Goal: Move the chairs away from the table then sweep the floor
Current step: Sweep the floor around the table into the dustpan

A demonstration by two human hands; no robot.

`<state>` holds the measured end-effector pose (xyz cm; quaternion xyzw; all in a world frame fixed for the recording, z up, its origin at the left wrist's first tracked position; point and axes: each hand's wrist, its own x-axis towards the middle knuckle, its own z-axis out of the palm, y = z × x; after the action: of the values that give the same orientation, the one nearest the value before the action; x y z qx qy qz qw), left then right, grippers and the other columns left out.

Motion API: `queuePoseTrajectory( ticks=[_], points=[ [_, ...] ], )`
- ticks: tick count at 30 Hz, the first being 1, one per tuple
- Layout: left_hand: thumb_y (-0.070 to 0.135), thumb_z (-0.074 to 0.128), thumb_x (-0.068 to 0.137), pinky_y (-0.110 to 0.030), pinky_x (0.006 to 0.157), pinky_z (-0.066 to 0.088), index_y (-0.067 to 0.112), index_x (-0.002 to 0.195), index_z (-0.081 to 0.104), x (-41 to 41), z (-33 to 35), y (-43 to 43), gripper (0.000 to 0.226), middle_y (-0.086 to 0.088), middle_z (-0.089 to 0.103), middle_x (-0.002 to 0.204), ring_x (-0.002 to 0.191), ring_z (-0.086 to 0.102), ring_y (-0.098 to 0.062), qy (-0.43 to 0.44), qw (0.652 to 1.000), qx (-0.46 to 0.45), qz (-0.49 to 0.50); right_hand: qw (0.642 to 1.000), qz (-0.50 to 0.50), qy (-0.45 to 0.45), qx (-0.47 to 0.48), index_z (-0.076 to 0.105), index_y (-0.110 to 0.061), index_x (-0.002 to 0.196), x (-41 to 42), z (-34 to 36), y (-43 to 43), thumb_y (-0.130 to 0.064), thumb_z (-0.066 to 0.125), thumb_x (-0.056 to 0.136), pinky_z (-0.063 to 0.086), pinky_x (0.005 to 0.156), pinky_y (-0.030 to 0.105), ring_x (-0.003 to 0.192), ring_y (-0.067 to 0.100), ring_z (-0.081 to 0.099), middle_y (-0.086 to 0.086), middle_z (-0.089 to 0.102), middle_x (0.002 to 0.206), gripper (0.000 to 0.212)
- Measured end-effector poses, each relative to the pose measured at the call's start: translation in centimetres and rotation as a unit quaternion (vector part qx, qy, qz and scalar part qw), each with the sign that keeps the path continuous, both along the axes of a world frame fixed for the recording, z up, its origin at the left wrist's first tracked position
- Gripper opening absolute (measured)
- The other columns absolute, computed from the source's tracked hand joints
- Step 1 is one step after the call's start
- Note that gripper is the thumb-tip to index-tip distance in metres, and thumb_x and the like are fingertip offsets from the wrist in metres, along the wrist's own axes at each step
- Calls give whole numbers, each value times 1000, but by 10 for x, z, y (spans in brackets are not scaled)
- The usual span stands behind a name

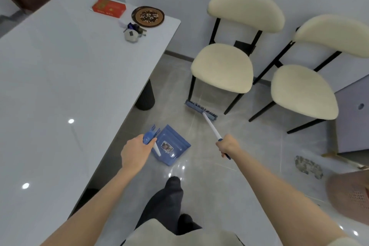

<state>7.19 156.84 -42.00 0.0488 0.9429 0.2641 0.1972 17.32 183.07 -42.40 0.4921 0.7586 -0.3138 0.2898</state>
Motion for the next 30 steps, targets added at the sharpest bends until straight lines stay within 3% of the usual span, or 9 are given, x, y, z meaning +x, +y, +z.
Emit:
queuePoseTrajectory(
  ticks=[6,11,15,20,24,28,30],
  points=[
    [47,54,90,-29,59,48,14,73,59,-42,-14,29,38,3,61,65,63,60,-15,-23,1000,-1,-7,1000,-13,-6,-21,43,0,95,-65,-20,35,-13,40,97,31,36,22,42,20,46,14,57,71,13],
    [48,54,90,-20,50,36,18,72,57,-62,-25,46,35,8,56,62,58,54,-7,-24,999,-25,-14,996,-52,10,-69,46,2,98,-106,-54,52,-8,40,97,33,42,25,47,21,46,16,55,73,12],
    [45,55,90,-19,49,33,19,69,52,-63,-29,50,34,7,54,60,56,52,-7,-13,999,-32,-13,997,33,-42,-55,50,4,92,-115,-65,58,-2,44,96,40,46,27,49,21,48,13,51,60,10],
    [49,56,89,-23,50,38,12,73,60,-32,-26,50,41,-1,62,66,62,59,-16,-7,997,-67,27,990,106,-64,-67,53,13,119,-91,-66,63,-1,38,96,42,45,26,49,20,48,12,52,62,31],
    [46,58,89,-19,46,32,10,73,60,13,-16,51,40,0,57,63,58,52,-15,-3,993,-90,71,982,144,-46,-114,49,7,131,-57,-64,73,-5,44,94,38,48,23,55,15,43,4,43,66,39],
    [48,57,89,-21,46,30,19,67,52,60,-5,43,37,8,48,56,60,53,-17,-3,989,-108,98,975,177,-57,-124,56,4,122,-19,-65,76,-6,45,94,39,49,25,54,18,45,5,46,65,32],
    [50,56,89,-24,48,32,18,71,55,86,1,36,36,9,47,57,62,52,-18,-5,986,-116,116,972,187,-59,-130,57,-5,90,1,-61,72,-6,44,94,41,51,26,54,17,45,6,50,58,13]
  ],
)
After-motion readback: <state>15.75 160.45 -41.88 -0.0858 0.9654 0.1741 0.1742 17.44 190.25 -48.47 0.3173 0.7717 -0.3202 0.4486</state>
